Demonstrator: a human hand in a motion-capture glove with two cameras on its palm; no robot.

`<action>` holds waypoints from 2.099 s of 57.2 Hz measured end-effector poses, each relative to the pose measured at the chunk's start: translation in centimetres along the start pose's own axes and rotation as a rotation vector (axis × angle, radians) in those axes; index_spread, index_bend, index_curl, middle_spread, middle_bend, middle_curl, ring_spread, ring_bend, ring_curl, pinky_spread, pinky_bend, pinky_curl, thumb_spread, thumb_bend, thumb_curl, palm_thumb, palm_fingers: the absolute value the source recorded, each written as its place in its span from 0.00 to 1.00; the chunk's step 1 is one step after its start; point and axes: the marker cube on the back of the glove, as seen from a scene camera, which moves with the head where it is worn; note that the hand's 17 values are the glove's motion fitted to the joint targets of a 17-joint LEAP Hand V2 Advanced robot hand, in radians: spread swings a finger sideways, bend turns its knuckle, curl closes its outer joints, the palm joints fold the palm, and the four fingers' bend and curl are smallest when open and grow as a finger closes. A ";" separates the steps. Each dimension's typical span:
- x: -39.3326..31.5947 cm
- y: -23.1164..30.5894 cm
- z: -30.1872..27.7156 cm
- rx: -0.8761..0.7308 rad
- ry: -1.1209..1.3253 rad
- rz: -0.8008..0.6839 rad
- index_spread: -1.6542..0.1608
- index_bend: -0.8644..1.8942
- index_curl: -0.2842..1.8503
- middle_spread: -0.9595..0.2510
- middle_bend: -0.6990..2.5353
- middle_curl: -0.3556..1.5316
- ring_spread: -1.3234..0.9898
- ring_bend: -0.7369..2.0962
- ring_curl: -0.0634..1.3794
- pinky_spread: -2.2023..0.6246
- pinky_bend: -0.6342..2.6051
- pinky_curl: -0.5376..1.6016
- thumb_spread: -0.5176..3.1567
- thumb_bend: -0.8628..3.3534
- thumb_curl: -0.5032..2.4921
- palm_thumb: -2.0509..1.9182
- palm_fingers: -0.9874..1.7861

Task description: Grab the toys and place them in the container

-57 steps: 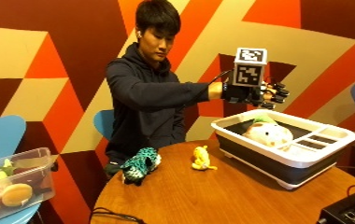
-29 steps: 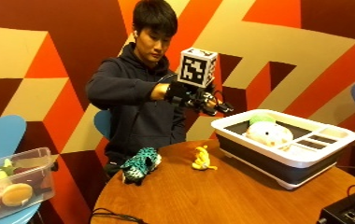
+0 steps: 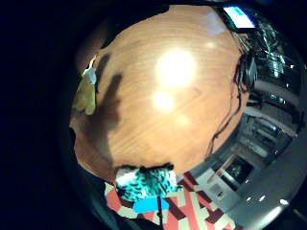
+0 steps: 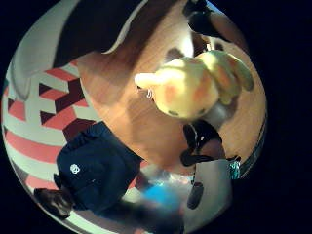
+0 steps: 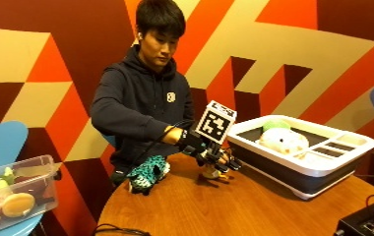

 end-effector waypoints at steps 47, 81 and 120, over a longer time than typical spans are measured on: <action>2.1 6.0 -14.5 0.681 -0.428 0.040 0.85 0.75 0.45 0.60 0.45 0.45 0.52 0.32 0.05 0.79 0.30 0.42 0.52 0.25 0.33 0.70 0.41; -10.5 -2.8 -16.7 0.665 -0.493 -0.105 0.83 0.74 0.45 0.56 0.47 0.51 0.50 0.32 0.11 0.79 0.32 0.43 0.48 0.22 0.36 0.69 0.40; 4.6 15.3 -8.3 0.345 -0.240 0.127 0.78 0.41 0.33 0.78 0.27 0.41 0.56 0.31 0.13 0.80 0.37 0.43 0.45 0.20 0.29 0.61 0.30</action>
